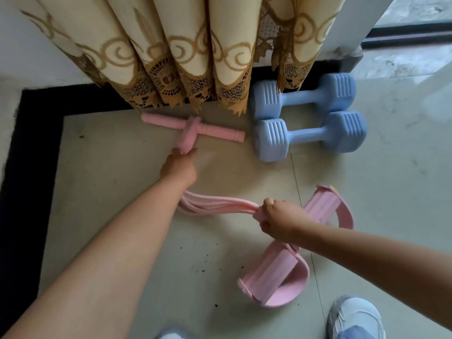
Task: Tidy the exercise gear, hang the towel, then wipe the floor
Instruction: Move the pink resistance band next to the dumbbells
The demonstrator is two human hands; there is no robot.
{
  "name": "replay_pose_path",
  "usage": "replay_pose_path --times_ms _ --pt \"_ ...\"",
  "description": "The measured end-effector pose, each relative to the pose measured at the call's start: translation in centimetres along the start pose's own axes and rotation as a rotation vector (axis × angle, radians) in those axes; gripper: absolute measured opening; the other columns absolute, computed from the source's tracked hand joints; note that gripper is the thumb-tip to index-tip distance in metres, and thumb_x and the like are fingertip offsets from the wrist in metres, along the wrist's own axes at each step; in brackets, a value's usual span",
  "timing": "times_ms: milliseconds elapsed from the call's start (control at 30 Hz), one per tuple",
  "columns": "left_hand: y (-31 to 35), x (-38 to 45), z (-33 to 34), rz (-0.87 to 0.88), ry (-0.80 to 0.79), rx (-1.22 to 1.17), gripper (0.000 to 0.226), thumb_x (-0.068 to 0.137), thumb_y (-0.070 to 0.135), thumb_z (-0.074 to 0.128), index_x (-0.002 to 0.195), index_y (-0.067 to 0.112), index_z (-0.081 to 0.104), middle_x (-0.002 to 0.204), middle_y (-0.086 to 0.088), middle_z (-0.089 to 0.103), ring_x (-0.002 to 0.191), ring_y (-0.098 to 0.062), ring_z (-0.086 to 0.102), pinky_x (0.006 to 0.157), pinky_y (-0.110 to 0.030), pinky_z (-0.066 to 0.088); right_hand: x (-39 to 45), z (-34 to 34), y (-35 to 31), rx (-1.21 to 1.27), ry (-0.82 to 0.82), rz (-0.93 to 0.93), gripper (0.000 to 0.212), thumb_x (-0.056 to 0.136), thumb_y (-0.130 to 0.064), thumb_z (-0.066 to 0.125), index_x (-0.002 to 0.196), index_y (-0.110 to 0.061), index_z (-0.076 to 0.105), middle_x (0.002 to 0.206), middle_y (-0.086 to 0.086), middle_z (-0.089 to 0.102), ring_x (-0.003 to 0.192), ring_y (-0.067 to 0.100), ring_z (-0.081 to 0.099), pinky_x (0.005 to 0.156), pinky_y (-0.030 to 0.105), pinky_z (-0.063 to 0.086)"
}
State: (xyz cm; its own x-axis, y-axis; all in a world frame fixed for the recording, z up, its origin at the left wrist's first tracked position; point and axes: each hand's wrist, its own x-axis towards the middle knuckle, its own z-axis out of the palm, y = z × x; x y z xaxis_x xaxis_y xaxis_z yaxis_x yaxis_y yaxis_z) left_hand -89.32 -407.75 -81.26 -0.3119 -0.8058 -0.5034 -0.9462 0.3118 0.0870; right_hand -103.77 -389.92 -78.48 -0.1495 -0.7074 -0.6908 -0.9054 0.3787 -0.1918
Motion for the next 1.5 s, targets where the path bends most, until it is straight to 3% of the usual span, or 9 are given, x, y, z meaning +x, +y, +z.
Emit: replay_pose_path --times_ms 300,533,833,1000,1067,1167,1300,1400,1500 --pt "-0.3 2.2 0.4 0.174 0.073 -0.108 0.043 0.088 0.015 0.057 0.128 0.002 0.049 0.134 -0.023 0.036 0.122 -0.034 0.045 0.099 -0.029 0.04 2.0 -1.2 0.4 0.122 0.101 0.032 0.027 0.091 -0.024 0.046 0.11 -0.005 0.048 0.101 0.013 0.062 0.073 0.024 0.045 0.061 0.03 0.034" --pt "2.3 3.6 0.0 -0.054 -0.041 -0.42 0.066 0.09 0.024 0.058 0.148 0.022 0.027 0.141 -0.014 0.016 0.131 -0.027 0.035 0.115 -0.022 0.025 3.2 -1.1 1.0 0.168 0.112 0.018 0.021 0.089 -0.026 0.045 0.098 -0.007 0.05 0.065 -0.004 0.031 0.068 0.023 0.044 0.051 0.028 0.029" --pt "3.7 4.6 -0.9 -0.113 -0.04 -0.303 0.066 0.089 0.02 0.053 0.148 0.026 0.025 0.151 -0.017 0.009 0.131 -0.035 0.039 0.108 -0.031 0.036 2.5 -2.1 1.2 0.215 0.11 0.017 0.02 0.09 -0.024 0.048 0.077 -0.014 0.035 0.082 0.006 0.049 0.071 0.024 0.044 0.06 0.029 0.032" --pt "5.2 5.7 -1.7 -0.139 -0.071 -0.335 0.067 0.091 0.03 0.049 0.151 0.028 0.018 0.153 -0.017 0.012 0.14 -0.032 0.027 0.11 -0.031 0.031 4.0 -1.7 0.8 0.248 0.124 0.053 0.015 0.088 -0.025 0.045 0.085 -0.011 0.046 0.065 -0.003 0.036 0.07 0.026 0.047 0.048 0.028 0.028" --pt "5.5 5.8 -1.6 -0.164 -0.152 -0.287 0.07 0.091 0.031 0.048 0.151 0.031 0.013 0.156 -0.015 0.005 0.141 -0.033 0.026 0.111 -0.034 0.031 4.1 -2.1 0.6 0.281 0.13 0.08 0.017 0.089 -0.025 0.045 0.09 -0.009 0.052 0.075 0.002 0.045 0.076 0.03 0.052 0.052 0.027 0.031" --pt "5.5 5.7 -1.6 -0.139 -0.176 -0.028 0.07 0.092 0.027 0.048 0.151 0.033 0.01 0.156 -0.014 0.011 0.141 -0.035 0.025 0.112 -0.051 0.025 3.6 -3.0 0.1 0.331 0.156 0.101 0.023 0.093 -0.022 0.046 0.071 -0.017 0.041 0.1 0.014 0.059 0.091 0.034 0.059 0.062 0.029 0.034" --pt "4.1 5.2 -2.0 -0.088 -0.048 0.168 0.063 0.096 0.032 0.041 0.149 0.04 0.007 0.151 -0.007 0.032 0.134 -0.037 0.034 0.111 -0.053 0.019 4.0 -3.0 -0.3 0.452 0.207 0.166 0.024 0.091 -0.024 0.048 0.103 -0.003 0.05 0.104 0.015 0.065 0.071 0.027 0.056 0.063 0.026 0.033" --pt "1.8 4.5 -1.8 -0.04 -0.021 -0.096 0.054 0.096 0.034 0.043 0.146 0.035 0.024 0.143 -0.005 0.045 0.132 -0.033 0.04 0.108 -0.039 0.032 4.6 -3.9 -0.9 0.611 0.285 0.223 0.032 0.089 -0.026 0.053 0.108 -0.001 0.051 0.11 0.016 0.063 0.1 0.032 0.059 0.068 0.026 0.035" --pt "0.1 4.4 -2.1 -0.006 -0.039 -0.644 0.03 0.097 0.024 0.046 0.126 0.023 0.05 0.117 -0.005 0.057 0.118 -0.029 0.055 0.08 -0.027 0.044 5.6 -6.0 -2.3 0.824 0.338 0.228 0.034 0.089 -0.027 0.056 0.11 -0.002 0.054 0.103 0.013 0.062 0.094 0.028 0.058 0.068 0.026 0.036"
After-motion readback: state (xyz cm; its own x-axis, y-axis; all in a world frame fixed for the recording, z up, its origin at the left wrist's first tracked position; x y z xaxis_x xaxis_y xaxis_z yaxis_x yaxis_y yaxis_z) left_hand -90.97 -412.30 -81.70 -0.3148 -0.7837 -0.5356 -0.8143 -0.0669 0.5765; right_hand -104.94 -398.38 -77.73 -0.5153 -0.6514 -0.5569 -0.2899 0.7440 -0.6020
